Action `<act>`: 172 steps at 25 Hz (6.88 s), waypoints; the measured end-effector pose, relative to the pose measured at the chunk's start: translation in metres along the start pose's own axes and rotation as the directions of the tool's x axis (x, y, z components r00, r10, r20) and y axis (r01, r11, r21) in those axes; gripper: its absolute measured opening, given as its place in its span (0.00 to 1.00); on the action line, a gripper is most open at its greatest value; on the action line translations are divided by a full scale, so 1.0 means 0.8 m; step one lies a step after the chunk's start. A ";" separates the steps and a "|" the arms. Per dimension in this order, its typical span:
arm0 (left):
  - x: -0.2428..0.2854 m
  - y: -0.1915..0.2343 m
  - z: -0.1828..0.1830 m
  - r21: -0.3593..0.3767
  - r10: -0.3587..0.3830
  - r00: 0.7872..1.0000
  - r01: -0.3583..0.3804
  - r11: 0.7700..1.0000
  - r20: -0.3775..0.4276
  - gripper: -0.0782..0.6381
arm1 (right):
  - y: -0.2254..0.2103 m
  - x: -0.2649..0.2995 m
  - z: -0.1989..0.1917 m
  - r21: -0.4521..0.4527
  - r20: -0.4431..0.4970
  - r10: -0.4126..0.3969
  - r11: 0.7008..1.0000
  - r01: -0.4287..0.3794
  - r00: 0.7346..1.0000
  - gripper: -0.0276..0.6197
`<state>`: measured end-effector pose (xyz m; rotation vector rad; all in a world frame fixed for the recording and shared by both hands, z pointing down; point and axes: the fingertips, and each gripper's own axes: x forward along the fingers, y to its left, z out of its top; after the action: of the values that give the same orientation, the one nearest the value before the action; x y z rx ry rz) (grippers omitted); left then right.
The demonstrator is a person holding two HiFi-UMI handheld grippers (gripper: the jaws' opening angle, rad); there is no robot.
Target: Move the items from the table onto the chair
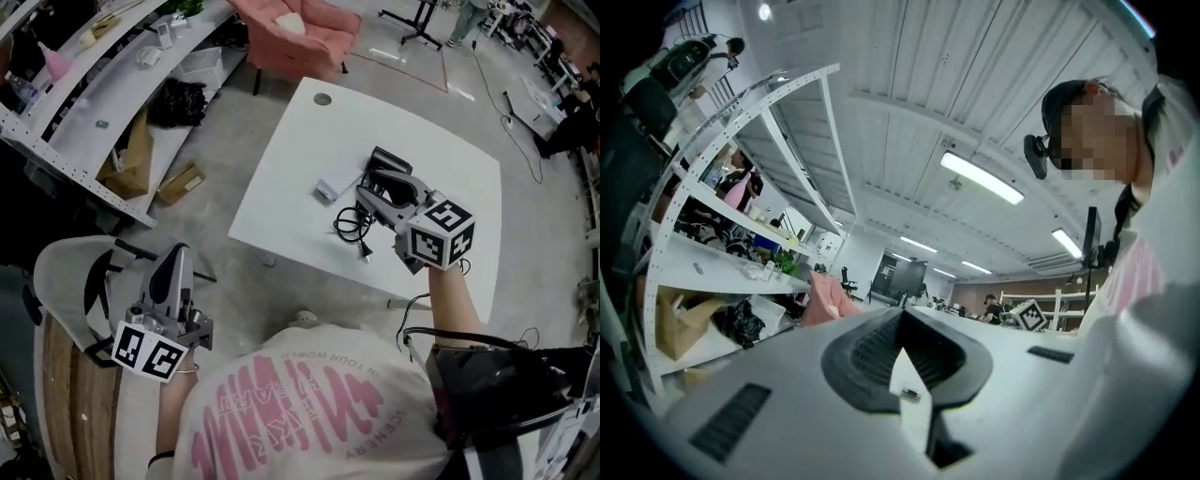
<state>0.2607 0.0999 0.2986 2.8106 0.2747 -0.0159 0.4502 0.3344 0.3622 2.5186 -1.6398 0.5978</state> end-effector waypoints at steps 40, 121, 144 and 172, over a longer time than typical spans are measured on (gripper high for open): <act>-0.068 0.014 0.012 -0.012 0.352 0.931 -0.352 0.936 0.099 0.12 | -0.034 0.174 -0.079 -0.534 -0.609 0.126 0.665 -0.522 0.783 0.54; -0.709 0.247 0.078 -0.464 0.993 -0.033 -0.885 0.025 0.117 0.12 | 0.759 0.601 -0.362 0.149 -0.942 0.336 0.437 -0.887 0.007 0.53; -0.709 0.315 0.023 -0.455 0.993 0.058 -0.890 0.004 -0.105 0.12 | 0.755 0.616 -0.487 -0.109 -0.993 -0.021 0.579 -0.808 0.118 0.60; -0.682 0.214 0.096 -0.194 0.789 0.528 -0.778 0.598 0.316 0.12 | 0.710 0.431 0.025 0.646 0.100 0.794 0.407 -0.646 0.600 0.06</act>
<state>-0.2404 -0.1859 0.3013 2.5481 -1.0951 -0.3332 0.0700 -0.2103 0.3860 1.6850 -2.7863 1.7042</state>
